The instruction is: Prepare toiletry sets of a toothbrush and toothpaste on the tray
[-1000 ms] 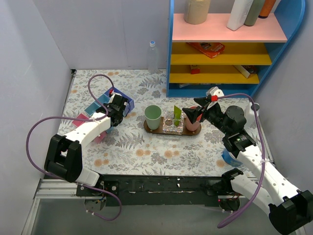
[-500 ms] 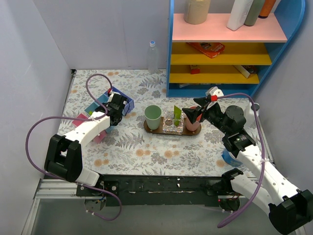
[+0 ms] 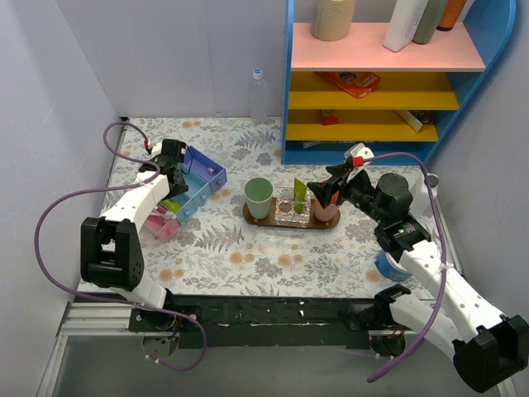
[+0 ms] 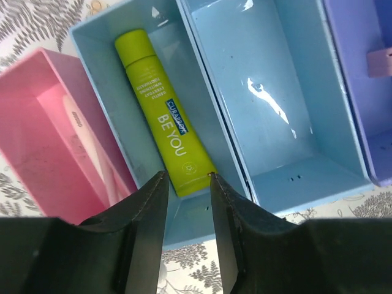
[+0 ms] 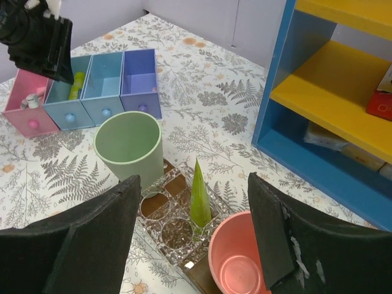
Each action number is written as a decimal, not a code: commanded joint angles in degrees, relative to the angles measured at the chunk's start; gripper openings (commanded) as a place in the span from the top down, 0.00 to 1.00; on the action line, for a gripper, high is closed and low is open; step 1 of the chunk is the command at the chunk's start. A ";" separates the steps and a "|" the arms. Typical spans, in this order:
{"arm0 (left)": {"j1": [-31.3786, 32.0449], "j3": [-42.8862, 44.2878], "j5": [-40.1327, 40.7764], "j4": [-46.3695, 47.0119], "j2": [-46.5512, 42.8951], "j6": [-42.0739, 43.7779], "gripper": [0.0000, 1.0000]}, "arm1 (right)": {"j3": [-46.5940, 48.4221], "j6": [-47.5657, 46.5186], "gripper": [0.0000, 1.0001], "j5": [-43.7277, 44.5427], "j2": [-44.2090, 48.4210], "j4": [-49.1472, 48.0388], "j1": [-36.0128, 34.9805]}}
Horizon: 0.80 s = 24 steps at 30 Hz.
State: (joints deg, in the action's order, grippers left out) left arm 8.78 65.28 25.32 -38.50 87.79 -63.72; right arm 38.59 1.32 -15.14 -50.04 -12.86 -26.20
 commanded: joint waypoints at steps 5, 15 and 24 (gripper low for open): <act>-1.92 -0.33 1.65 3.69 0.63 -12.47 0.68 | 12.02 0.61 0.22 1.69 -2.25 7.23 0.79; -3.06 1.43 1.23 -2.61 5.19 -27.14 0.71 | 25.89 4.04 0.23 7.13 -10.42 19.35 3.08; -3.59 2.05 2.79 -11.15 9.15 -37.08 0.73 | 36.02 3.25 0.22 5.82 -16.05 31.75 8.08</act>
State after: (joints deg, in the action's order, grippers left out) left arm 5.50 67.46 26.09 -45.10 98.24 -94.89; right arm 69.36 4.38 -8.54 -66.30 13.37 -20.82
